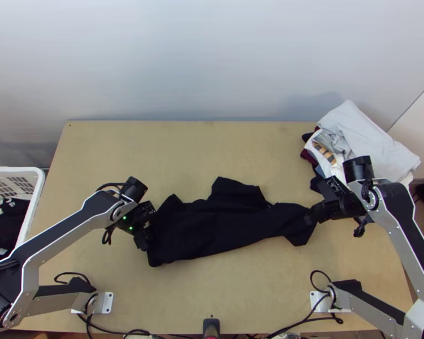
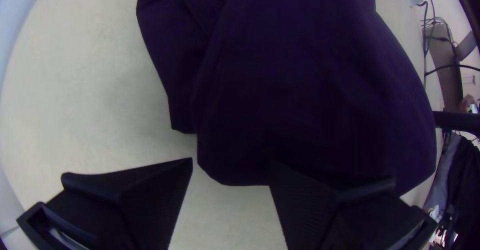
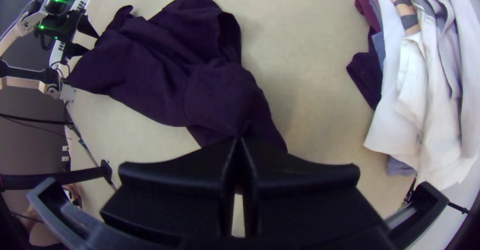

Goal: Fold the t-shirt

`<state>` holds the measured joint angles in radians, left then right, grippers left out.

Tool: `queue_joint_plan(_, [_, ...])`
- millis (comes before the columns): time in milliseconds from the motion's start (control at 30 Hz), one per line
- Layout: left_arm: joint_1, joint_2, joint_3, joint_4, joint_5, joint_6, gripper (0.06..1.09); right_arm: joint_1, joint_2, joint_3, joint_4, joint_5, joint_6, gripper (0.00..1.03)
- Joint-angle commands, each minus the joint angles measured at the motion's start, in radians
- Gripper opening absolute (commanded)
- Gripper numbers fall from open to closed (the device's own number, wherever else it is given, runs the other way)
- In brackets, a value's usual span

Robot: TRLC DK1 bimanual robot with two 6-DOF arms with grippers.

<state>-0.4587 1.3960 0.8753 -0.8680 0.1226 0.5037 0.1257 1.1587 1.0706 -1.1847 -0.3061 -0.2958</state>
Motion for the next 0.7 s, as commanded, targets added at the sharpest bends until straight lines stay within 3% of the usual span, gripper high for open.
queue_joint_plan(0, [-0.011,0.012,-0.016,0.041,0.028,-0.031,0.54,0.029,0.007,0.011,0.002,0.001,0.014,0.03])
queue_joint_plan(200, [-0.006,0.006,-0.015,0.047,0.043,-0.047,0.19,0.034,0.006,0.009,0.000,-0.001,0.020,0.03])
queue_joint_plan(667, [0.195,-0.186,0.309,-0.220,0.083,-0.068,0.11,0.035,-0.033,0.258,-0.072,-0.001,0.046,0.03])
